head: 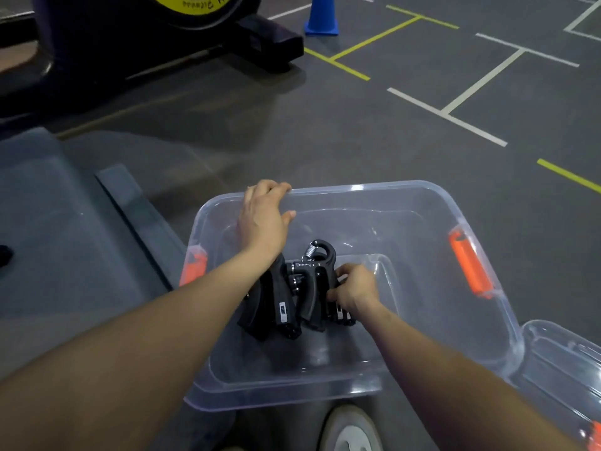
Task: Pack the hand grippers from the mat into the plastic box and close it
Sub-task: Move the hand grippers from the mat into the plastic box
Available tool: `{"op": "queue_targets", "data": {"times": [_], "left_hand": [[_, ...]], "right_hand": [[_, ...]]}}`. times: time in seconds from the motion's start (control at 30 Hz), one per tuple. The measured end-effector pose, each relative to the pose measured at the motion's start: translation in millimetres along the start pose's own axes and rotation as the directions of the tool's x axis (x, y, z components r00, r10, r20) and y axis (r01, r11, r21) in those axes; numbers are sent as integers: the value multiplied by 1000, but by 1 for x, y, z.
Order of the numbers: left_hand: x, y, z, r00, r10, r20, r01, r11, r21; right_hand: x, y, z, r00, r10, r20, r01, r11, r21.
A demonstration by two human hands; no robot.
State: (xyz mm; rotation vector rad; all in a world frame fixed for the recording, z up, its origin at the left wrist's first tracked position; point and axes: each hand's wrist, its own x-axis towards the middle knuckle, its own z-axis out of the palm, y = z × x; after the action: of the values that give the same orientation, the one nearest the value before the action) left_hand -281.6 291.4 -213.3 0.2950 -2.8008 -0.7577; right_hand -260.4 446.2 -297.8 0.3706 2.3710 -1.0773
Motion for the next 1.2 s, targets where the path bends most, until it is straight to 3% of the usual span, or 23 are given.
{"op": "queue_targets", "data": {"times": [0.4,0.63,0.83,1.03,1.2], "left_hand": [[-4,-2,4,1000,-16,-2,16,999,-38],[-2,-5,5,1000,-4,17,5,999,-38],[1,-8,-1,991,10,134,-14,999,32],[-22,-16,-55,993,-78,91,72,995,70],[-48,-28,-127,976,-198,86,190,977,98]], "right_hand": [[-12,-2,-3,999,-35,-33,31,993,-118],[-4,0,0,996,-86,-14,85,994,-67],[-8,-17,-8,988,-139,-73,134,988,-72],[-33,-67,-26,964,-252,-84,249,967,-48],[-84,-138,-32,916,-402,7,399,907,-132]]}}
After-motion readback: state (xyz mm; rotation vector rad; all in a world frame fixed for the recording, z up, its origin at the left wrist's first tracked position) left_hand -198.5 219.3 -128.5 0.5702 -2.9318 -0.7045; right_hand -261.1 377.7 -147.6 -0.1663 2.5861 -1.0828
